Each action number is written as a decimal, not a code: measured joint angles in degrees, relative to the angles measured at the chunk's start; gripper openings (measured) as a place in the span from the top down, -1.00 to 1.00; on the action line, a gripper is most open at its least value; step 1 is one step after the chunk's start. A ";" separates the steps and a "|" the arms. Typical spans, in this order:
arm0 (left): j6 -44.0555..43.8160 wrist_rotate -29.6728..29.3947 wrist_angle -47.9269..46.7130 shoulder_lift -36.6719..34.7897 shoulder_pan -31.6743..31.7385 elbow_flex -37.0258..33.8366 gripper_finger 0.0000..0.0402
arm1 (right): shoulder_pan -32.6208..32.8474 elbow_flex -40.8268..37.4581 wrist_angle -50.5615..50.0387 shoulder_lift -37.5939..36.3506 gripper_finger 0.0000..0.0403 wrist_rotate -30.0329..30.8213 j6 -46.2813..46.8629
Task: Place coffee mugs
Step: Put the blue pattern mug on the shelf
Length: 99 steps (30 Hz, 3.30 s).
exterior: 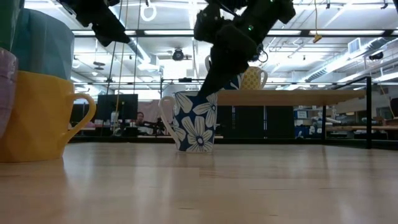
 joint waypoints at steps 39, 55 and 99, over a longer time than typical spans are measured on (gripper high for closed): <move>0.00 -0.02 0.07 0.00 -0.02 0.00 0.14 | -0.73 -4.15 5.15 -0.09 0.80 -0.12 1.87; 0.00 -0.02 0.28 0.02 0.00 0.00 0.14 | -0.20 0.73 -14.90 -9.31 0.82 -10.64 -3.47; 0.98 -1.77 0.62 0.02 0.00 0.00 0.14 | -22.48 3.91 -40.32 -33.81 0.81 -4.43 -51.76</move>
